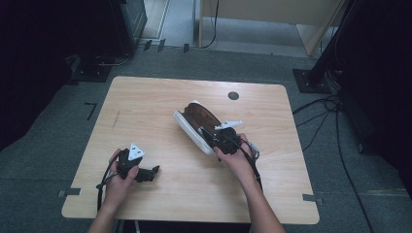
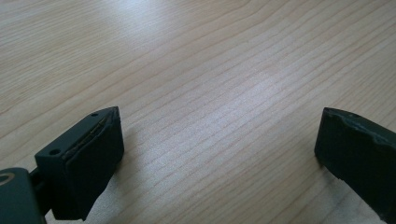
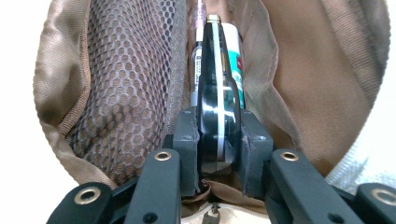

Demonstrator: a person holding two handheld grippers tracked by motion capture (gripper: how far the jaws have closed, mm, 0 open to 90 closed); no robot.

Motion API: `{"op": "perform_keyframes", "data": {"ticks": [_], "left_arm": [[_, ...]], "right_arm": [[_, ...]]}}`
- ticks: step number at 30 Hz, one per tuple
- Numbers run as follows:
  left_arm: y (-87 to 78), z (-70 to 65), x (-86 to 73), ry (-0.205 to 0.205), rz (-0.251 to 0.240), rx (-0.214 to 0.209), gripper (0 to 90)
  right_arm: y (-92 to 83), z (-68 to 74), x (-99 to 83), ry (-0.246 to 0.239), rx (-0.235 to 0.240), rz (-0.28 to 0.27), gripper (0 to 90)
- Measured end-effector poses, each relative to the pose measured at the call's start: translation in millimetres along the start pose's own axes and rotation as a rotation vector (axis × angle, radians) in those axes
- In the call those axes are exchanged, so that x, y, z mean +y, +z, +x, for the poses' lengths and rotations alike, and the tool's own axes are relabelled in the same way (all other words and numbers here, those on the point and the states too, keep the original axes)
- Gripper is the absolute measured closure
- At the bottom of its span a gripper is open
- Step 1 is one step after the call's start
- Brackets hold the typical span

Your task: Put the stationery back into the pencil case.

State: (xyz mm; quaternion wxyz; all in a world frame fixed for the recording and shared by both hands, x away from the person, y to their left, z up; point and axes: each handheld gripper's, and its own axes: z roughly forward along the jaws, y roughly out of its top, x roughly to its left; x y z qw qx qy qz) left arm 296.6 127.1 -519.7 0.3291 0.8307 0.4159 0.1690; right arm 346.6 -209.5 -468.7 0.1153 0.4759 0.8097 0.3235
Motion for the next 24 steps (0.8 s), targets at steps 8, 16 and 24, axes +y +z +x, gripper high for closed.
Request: {"op": "perform_keyframes", "data": {"ticks": [8,16,24], "left_arm": [[0.0,0.0,0.0,0.0,0.0,0.0,1.6],[-0.1,0.2,0.0,0.002,0.001,0.0,1.6],[-0.1,0.2,0.0,0.003,0.001,0.0,1.6]], "right_arm": [[-11.9,-1.0,1.2,-0.002,-0.005,-0.067,66.8],[-29.7,-2.6,4.4,0.001,0.001,-0.137,67.9],[-55.2,-1.4,8.3,-0.007,0.004,-0.228,70.1]]}}
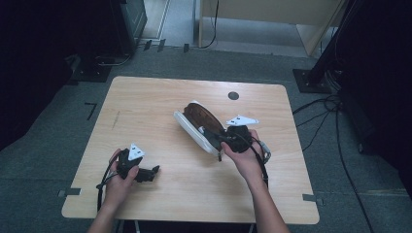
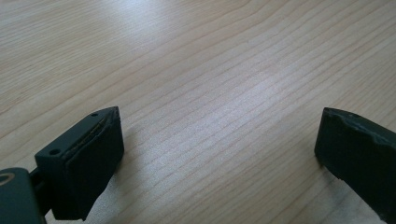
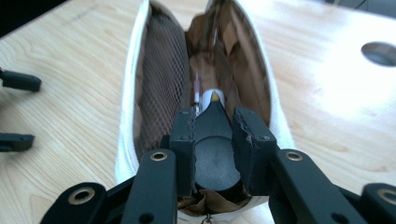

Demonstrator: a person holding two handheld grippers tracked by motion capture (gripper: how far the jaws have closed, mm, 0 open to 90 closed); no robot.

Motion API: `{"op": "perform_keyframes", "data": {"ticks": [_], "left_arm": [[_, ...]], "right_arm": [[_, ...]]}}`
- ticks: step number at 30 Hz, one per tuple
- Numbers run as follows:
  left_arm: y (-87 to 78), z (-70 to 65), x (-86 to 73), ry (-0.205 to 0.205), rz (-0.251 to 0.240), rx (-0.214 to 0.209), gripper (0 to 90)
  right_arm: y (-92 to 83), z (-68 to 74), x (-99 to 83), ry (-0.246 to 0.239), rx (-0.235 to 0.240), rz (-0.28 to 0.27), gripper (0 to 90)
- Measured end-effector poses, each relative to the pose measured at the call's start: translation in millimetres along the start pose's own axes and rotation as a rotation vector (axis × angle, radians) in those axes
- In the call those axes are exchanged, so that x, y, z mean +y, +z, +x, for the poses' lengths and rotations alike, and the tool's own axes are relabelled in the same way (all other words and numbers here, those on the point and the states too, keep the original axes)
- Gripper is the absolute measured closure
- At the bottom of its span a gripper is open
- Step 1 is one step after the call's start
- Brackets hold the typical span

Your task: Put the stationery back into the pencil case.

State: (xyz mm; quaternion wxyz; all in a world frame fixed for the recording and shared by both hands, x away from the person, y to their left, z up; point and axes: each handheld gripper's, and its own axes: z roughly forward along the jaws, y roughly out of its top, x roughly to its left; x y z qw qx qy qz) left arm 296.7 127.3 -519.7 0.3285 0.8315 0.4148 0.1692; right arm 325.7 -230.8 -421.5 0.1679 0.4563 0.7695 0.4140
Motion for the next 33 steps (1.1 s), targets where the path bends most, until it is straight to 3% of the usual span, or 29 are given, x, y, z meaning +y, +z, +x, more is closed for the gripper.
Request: {"op": "perform_keyframes", "data": {"ticks": [9,17,23,26,33], "left_arm": [[0.0,0.0,0.0,0.0,0.0,0.0,1.6],[0.0,-0.1,0.0,-0.001,0.0,-0.001,1.6],[0.0,-0.1,0.0,-0.002,0.0,0.0,1.6],[0.0,-0.1,0.0,-0.002,0.0,0.0,1.6],[0.1,-0.3,-0.1,-0.003,-0.001,0.0,1.6]], "right_arm": [[-27.8,-5.1,5.5,0.008,-0.015,-0.073,67.4],[-44.0,-19.4,-1.3,0.023,-0.049,-0.109,59.5],[-49.6,-34.0,-14.2,0.011,-0.112,-0.121,46.4],[-52.0,-41.7,-21.8,0.035,-0.107,-0.119,40.2],[-57.3,-53.6,-40.2,0.078,-0.159,-0.083,19.3]]}}
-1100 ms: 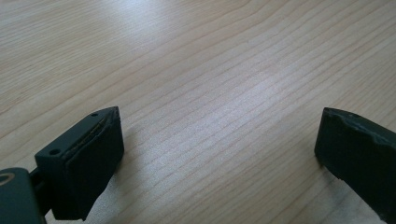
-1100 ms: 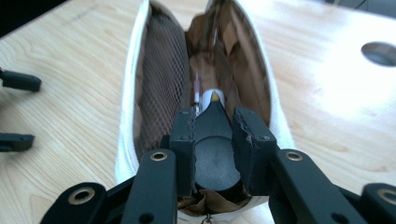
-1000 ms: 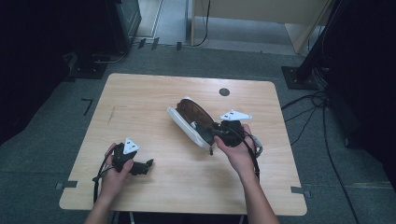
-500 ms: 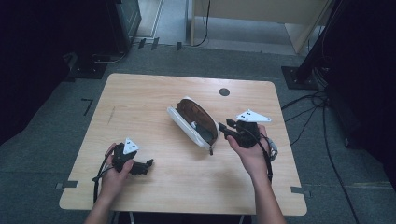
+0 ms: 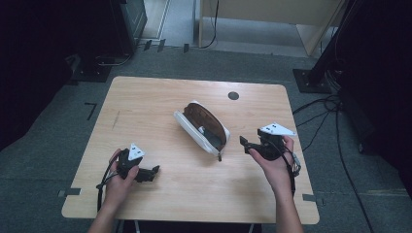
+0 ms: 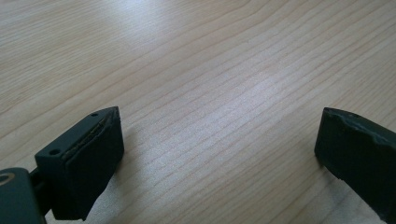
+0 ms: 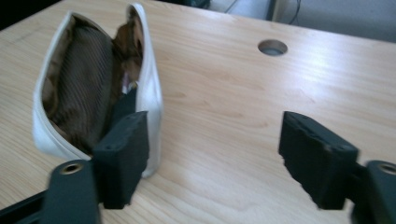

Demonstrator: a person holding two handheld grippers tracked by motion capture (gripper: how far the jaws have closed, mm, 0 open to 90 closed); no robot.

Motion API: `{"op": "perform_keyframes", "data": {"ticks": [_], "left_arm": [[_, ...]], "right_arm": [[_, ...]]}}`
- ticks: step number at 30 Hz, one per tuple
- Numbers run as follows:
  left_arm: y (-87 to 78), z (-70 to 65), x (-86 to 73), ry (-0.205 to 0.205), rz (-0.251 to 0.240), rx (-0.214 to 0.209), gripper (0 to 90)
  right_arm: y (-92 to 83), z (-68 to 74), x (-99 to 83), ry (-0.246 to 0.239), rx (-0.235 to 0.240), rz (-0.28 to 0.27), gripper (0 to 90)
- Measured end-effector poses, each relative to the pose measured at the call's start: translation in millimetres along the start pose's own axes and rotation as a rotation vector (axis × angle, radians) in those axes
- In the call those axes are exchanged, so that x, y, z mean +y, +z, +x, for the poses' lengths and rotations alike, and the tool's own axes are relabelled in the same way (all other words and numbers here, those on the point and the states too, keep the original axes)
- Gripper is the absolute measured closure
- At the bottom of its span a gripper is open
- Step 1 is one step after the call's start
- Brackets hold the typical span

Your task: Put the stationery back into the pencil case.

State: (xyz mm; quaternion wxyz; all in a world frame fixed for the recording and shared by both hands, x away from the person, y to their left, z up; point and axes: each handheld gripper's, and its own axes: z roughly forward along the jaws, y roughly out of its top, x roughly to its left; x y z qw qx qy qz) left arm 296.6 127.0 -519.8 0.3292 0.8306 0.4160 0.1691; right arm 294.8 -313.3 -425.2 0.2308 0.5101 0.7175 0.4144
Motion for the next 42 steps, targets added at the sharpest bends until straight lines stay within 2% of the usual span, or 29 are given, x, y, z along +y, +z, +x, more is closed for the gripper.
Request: {"op": "perform_keyframes", "data": {"ticks": [10,12,29,42], "left_arm": [[0.0,0.0,0.0,0.0,0.0,0.0,1.6],[0.0,0.0,0.0,0.0,0.0,0.0,1.6],[0.0,0.0,0.0,0.0,0.0,0.0,1.6],[0.0,0.0,0.0,0.0,0.0,0.0,1.6]], "right_arm": [[-4.0,-15.3,-26.6,0.022,-0.04,0.062,0.0],[-4.8,-18.2,-30.9,0.022,-0.038,0.066,0.0],[-11.0,-39.8,-69.1,0.055,-0.14,0.111,0.0],[-12.5,-52.6,-103.1,0.086,-0.177,0.163,0.0]]}}
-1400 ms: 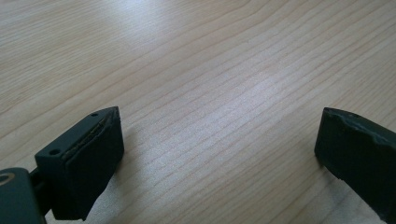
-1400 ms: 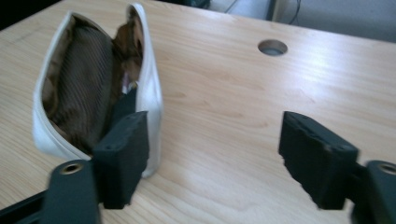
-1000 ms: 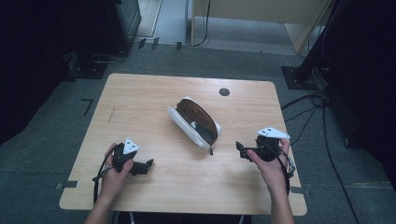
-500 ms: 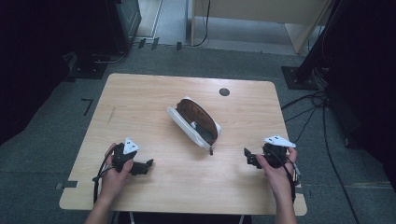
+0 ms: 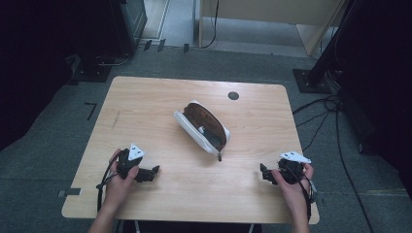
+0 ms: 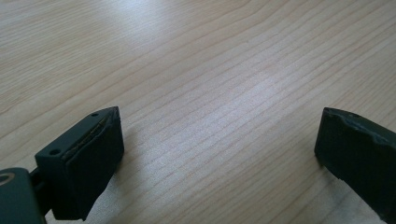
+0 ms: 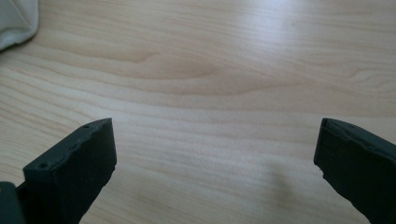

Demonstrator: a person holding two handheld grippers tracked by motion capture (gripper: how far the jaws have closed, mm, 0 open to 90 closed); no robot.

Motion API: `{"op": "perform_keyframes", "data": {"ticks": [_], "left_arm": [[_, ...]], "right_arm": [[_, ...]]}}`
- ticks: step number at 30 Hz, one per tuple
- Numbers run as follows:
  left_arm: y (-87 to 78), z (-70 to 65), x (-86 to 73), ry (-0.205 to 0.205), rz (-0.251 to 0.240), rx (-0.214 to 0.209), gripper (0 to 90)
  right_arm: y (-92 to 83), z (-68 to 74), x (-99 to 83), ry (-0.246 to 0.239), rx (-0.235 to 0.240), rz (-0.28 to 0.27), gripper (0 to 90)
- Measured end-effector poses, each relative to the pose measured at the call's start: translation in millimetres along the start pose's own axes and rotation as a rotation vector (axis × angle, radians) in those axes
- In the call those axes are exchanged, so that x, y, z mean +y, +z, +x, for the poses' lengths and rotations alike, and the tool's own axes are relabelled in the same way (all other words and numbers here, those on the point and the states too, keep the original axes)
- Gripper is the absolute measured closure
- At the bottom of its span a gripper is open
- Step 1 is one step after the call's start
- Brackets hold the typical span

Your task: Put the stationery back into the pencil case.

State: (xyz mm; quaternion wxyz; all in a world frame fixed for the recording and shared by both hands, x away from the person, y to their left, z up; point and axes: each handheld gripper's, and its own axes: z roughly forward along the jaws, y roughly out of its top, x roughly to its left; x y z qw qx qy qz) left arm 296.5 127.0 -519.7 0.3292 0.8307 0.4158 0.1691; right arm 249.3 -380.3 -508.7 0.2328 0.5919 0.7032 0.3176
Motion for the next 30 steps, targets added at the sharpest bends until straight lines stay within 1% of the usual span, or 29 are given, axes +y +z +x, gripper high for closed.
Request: {"op": "perform_keyframes", "data": {"ticks": [3,7,10,11,12,17,30], "left_arm": [[0.0,0.0,0.0,0.0,0.0,0.0,1.6],[0.0,0.0,0.0,0.0,0.0,0.0,1.6],[0.0,0.0,0.0,0.001,0.0,0.0,1.6],[0.0,-0.1,0.0,0.001,0.0,-0.001,1.6],[0.0,-0.1,0.0,0.002,0.0,-0.001,1.6],[-0.2,-0.3,-0.1,0.005,0.002,-0.002,1.6],[-0.3,-0.3,-0.2,0.007,0.002,-0.006,1.6]], "right_arm": [[0.6,-2.7,-6.1,0.009,-0.007,0.008,0.0],[0.5,-5.7,-12.2,0.01,-0.024,0.019,0.0],[2.5,-6.4,-16.1,-0.004,-0.041,0.04,0.0],[3.2,-6.5,-17.7,0.0,-0.042,0.043,0.0],[3.4,-6.9,-18.6,0.007,-0.037,0.038,0.0],[2.7,-7.3,-21.6,0.005,-0.035,0.02,0.0],[2.2,-7.2,-22.3,0.005,-0.035,0.018,0.0]]}}
